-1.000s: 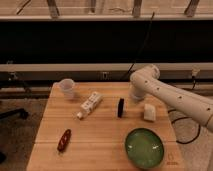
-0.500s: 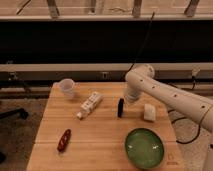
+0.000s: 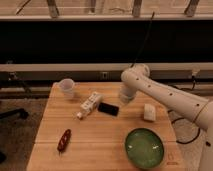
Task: Knock the eraser over
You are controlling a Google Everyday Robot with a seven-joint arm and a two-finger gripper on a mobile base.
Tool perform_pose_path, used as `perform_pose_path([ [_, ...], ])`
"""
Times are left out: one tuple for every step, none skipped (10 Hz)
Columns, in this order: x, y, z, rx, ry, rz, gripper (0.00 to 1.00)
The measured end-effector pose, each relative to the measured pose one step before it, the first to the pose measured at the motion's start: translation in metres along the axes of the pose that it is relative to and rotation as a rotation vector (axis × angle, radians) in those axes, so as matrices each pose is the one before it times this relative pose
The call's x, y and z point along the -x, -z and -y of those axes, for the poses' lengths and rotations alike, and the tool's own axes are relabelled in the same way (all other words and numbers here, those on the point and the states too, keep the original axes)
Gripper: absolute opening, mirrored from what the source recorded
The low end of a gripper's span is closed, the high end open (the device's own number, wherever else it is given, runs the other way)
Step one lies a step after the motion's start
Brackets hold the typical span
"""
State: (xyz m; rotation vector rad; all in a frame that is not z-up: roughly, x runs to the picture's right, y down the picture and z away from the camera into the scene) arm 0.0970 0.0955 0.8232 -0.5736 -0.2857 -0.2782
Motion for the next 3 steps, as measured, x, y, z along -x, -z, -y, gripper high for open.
perform_pose_path([
  [0.00017,0.00204,-0.00001,-0.00277,-0.00132,0.00513,0.0],
  [-0.00373,0.00409,0.00114,-0.00429,-0.01076,-0.00097,0.0],
  [-0.00714,0.00208,-0.00362,0.00563,0.00079,-0.00355,0.0],
])
